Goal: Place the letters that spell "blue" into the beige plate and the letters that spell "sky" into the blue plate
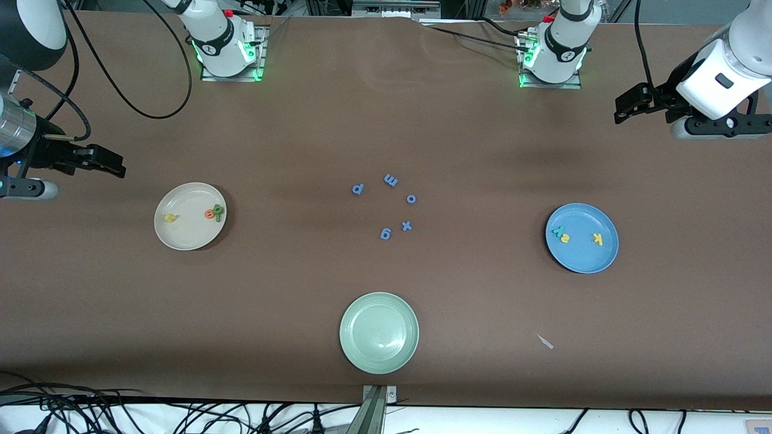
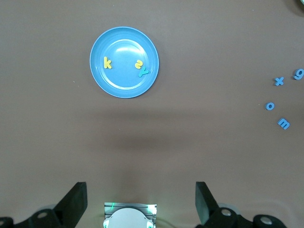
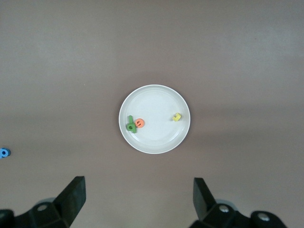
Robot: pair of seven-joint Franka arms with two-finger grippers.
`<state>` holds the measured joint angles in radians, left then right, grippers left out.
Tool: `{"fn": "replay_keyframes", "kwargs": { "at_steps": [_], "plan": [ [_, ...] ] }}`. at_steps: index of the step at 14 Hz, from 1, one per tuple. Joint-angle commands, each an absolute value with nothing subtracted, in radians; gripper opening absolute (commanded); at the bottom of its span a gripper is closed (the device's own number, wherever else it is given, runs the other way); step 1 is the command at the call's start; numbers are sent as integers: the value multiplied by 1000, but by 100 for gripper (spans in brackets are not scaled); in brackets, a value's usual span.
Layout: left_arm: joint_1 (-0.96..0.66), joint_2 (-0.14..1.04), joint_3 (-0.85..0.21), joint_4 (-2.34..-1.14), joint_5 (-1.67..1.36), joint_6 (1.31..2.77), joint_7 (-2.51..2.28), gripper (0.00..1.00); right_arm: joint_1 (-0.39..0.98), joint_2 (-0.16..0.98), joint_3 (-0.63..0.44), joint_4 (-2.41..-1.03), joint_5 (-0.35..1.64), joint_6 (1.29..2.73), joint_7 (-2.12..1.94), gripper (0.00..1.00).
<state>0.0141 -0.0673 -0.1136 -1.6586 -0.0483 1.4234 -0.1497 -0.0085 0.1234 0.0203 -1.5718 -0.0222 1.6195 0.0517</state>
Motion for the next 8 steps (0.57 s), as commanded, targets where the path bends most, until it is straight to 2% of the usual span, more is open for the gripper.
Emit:
{"fn": "replay_keyframes", "kwargs": {
  "at_steps": [1, 8],
  "plan": [
    [20, -94, -118, -1687, -67, 1437, -152, 100, -17, 118, 28, -1580, -31, 1629, 31, 100],
    [23, -92, -115, -1686, -67, 1434, -152, 100, -17, 118, 31, -1578, -25, 1625, 34, 100]
  ]
}}
